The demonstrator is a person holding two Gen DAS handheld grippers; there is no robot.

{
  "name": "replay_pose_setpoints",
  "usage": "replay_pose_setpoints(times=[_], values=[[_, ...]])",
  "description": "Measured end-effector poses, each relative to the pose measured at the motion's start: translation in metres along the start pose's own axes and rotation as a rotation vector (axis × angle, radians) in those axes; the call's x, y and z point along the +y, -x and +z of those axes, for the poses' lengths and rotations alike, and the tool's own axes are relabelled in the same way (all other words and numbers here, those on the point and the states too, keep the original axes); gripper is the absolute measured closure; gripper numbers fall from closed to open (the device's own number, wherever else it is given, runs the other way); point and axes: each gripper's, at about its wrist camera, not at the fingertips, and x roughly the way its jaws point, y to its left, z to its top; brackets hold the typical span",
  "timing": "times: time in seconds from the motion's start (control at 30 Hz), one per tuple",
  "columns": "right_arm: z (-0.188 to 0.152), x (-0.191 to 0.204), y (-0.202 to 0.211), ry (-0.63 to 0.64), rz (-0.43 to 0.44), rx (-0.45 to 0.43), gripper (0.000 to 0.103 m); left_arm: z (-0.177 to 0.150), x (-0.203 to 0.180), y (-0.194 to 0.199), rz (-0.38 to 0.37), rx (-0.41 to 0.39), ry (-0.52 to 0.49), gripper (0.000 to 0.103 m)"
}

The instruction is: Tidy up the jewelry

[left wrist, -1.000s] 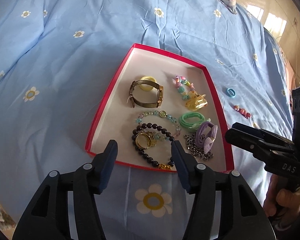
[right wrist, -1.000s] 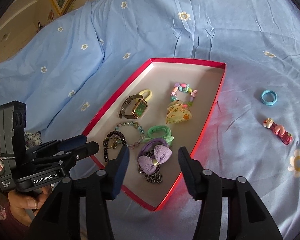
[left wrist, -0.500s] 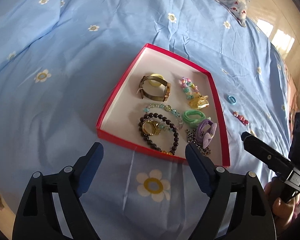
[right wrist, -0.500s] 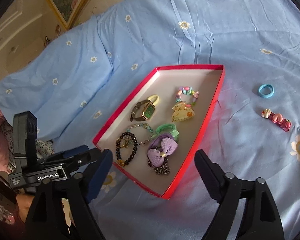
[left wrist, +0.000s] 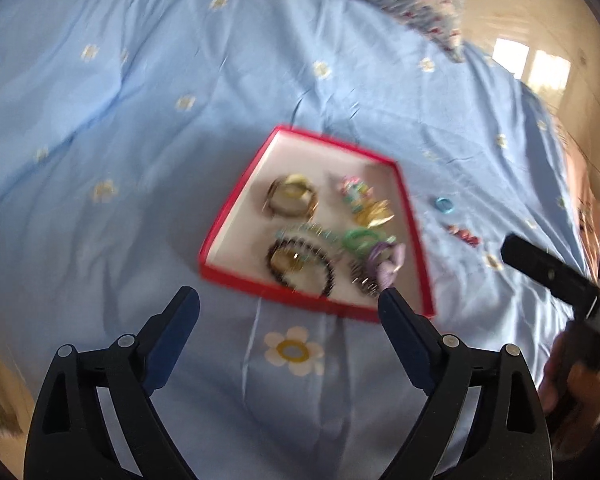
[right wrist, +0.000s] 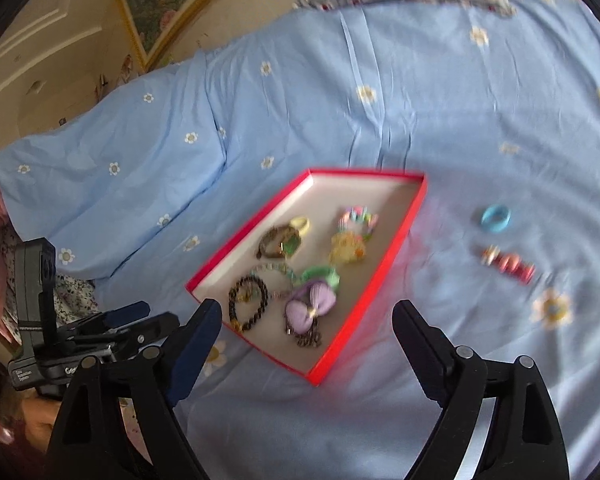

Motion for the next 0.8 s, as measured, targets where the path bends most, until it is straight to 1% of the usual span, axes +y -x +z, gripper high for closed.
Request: replay_pose_setpoints(times=[0.03,0.07,0.1,0.13,0.2,0.23,0.27,0.33,0.37,0.43,0.5,0.63,0.8], values=[[0.007,0.003,0.006,0.024,-0.005,-0.004,0.008,0.004,-0.004,0.007,0.006,-0.019,-0.022,0.011],[0.013,0.005,0.010,0.042,-0.011,-0.007,0.006,0.010,-0.008,0.016,0.011,-0.050,-0.046,0.007],[0.022,0.008,0.016,0.061,-0.026,-0.013,0.002,0.015,-0.011,0.023,0.010,-0.075,-0.060,0.000],[0.026,0.010,0.020,0.072,-0.036,-0.018,0.000,0.018,-0.012,0.026,0.010,-0.094,-0.068,0.000],[0.036,0.016,0.026,0.108,-0.058,-0.014,0.000,0.022,-0.016,0.034,0.018,-0.147,-0.085,0.000],[0.036,0.017,0.028,0.115,-0.062,-0.013,0.000,0.022,-0.016,0.032,0.030,-0.148,-0.089,0.000],[0.035,0.018,0.029,0.120,-0.071,-0.022,0.000,0.021,-0.017,0.027,0.058,-0.138,-0.095,0.000],[0.027,0.018,0.028,0.123,-0.085,-0.038,0.000,0.016,-0.018,0.019,0.081,-0.124,-0.086,0.000],[0.019,0.018,0.024,0.117,-0.100,-0.039,0.000,0.011,-0.017,0.017,0.088,-0.125,-0.074,0.000],[0.004,0.017,0.016,0.107,-0.094,-0.043,0.000,0.002,-0.016,0.010,0.107,-0.124,-0.056,0.000],[-0.009,0.017,0.010,0.113,-0.086,-0.040,0.000,-0.006,-0.016,-0.001,0.129,-0.097,-0.049,0.000],[-0.033,0.018,-0.004,0.135,-0.114,-0.013,0.000,-0.021,-0.012,-0.010,0.159,-0.073,-0.032,0.000],[-0.048,0.015,-0.010,0.142,-0.135,-0.003,0.000,-0.031,-0.008,-0.010,0.175,-0.055,-0.021,0.000]])
